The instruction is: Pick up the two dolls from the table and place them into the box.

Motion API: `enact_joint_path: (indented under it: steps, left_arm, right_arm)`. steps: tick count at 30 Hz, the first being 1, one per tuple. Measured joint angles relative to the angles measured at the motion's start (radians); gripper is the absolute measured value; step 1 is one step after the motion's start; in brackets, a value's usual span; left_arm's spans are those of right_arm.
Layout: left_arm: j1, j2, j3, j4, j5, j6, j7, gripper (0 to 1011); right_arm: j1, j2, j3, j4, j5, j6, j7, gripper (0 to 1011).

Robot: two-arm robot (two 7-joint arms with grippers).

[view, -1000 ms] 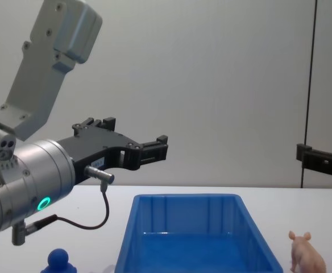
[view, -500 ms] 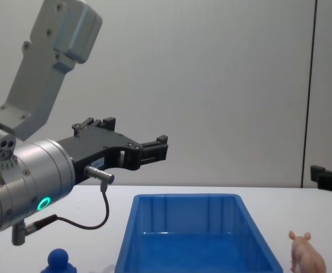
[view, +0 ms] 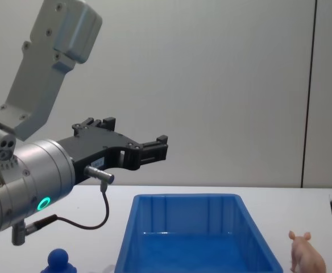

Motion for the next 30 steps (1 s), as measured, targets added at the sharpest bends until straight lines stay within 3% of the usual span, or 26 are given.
enact_joint_path:
  steps: [14, 30]
  left_arm:
    - [0.0, 0.0, 0.0, 0.0, 0.0, 0.0, 0.0, 1004]
    - [0.0, 0.0, 0.0, 0.0, 0.0, 0.0, 0.0, 1004]
  right_arm:
    - [-0.008, 0.016, 0.001, 0.027, -0.044, 0.076, 0.022, 1001]
    - [-0.002, 0.017, 0.002, 0.045, -0.066, 0.143, 0.021, 976]
